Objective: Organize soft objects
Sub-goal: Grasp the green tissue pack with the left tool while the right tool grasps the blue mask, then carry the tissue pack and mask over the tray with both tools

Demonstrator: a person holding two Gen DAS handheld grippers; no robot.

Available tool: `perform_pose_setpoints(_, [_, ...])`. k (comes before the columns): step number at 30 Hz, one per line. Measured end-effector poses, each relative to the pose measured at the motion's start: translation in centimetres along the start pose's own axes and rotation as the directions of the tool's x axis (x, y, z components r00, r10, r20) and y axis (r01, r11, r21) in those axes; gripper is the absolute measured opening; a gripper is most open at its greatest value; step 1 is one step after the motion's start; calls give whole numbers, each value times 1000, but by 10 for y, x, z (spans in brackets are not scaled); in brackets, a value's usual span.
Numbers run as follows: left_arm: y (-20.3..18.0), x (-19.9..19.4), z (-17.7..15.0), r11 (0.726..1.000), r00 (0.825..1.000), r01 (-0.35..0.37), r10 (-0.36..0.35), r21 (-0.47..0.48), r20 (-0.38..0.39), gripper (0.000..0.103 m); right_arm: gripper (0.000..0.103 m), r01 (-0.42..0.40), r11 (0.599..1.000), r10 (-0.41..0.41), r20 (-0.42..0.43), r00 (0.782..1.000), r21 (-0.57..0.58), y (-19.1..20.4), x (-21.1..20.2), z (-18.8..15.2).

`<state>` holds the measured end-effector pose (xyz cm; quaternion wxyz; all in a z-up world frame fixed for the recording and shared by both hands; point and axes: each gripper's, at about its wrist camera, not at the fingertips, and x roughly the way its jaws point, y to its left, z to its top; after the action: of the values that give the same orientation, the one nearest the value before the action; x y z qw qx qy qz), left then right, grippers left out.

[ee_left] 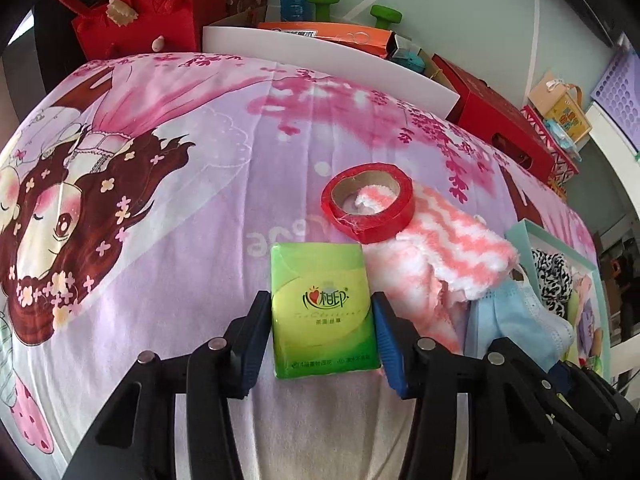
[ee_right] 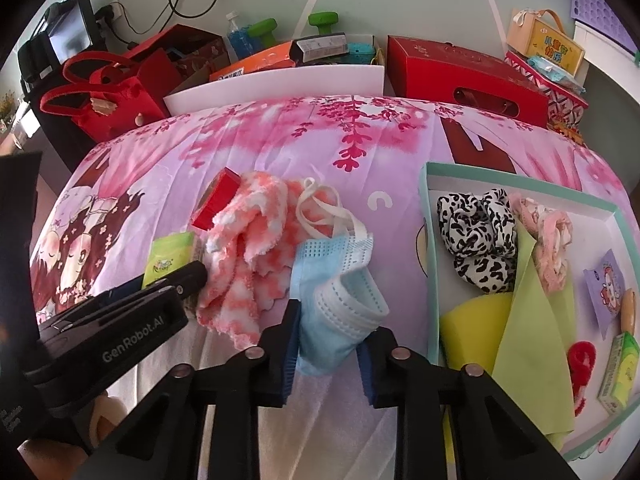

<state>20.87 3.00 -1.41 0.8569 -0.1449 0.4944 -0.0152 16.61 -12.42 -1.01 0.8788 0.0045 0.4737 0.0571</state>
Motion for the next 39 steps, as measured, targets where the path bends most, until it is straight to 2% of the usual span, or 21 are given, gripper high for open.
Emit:
perform_pose_setpoints(10, [5, -7, 2, 999, 1000, 24, -23, -48, 20, 50, 12, -26, 1000, 26, 27, 999, 8, 2, -9, 0])
perform_pose_setpoints(19, [8, -31, 5, 998, 996, 37, -32, -55, 89, 50, 10, -64, 998, 62, 75, 995, 25, -3, -24, 4])
perform_pose_setpoints(29, [-18, -75, 13, 996, 974, 84, -88, 25, 210, 50, 10, -68, 996, 56, 194, 979, 57, -16, -66, 10])
perform_pose_setpoints(34, [-40, -85, 13, 991, 965, 108, -124, 83, 231, 50, 10, -29, 996, 8, 240, 971, 85, -31, -82, 11])
perform_pose_setpoints(39, [-66, -85, 8, 980, 963, 132, -163, 149, 217, 50, 10, 47, 988, -84, 256, 963, 147, -60, -91, 11])
